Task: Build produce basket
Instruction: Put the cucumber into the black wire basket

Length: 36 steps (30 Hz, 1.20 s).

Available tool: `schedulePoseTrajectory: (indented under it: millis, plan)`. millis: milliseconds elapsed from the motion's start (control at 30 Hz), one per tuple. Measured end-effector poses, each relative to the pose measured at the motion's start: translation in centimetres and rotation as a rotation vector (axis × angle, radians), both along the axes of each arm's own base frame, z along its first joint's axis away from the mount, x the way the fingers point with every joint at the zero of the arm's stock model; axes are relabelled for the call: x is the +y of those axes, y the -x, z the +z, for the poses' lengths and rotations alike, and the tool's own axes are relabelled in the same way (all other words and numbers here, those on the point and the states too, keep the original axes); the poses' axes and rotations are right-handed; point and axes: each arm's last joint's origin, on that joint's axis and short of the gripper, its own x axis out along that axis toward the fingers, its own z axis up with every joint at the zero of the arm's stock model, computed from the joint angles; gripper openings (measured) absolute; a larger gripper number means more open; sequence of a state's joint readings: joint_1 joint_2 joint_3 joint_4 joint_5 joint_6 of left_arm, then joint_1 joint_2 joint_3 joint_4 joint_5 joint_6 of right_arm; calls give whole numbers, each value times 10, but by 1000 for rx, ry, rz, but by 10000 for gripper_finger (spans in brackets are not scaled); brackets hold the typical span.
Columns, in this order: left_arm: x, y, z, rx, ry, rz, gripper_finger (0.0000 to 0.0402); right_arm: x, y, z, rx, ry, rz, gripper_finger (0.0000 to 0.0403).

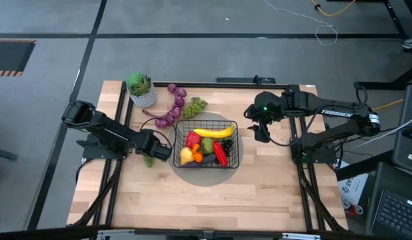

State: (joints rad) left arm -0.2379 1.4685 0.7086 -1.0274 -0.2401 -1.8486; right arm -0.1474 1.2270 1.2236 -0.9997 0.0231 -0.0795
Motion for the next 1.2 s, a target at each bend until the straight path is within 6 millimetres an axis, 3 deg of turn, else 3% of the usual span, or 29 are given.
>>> schedulePoseTrajectory:
  millis: [67, 233, 400, 567, 733, 900, 1033, 1200]
  plan:
    - [0, 2, 1, 16, 0, 1, 96, 0, 0, 0, 0, 0, 0, 237]
    - [2, 7, 11, 68, -17, -1, 92, 0, 0, 0, 0, 0, 0, 237]
    - [3, 8, 39, 95, -54, -14, 92, 0, 0, 0, 5, 0, 0, 237]
    - [5, -1, 76, -41, -174, -134, 93, 0, 0, 0, 5, 0, 0, 237]
    - [7, -19, 119, -215, -359, -294, 93, 0, 0, 0, 5, 0, 0, 237]
    - [2, -53, 154, -417, -509, -543, 93, 0, 0, 0, 4, 0, 0, 237]
    - [-1, -81, 169, -528, -607, -785, 94, 0, 0, 0, 4, 0, 0, 237]
    - [2, -99, 174, -478, -721, -1029, 94, 0, 0, 0, 4, 0, 0, 237]
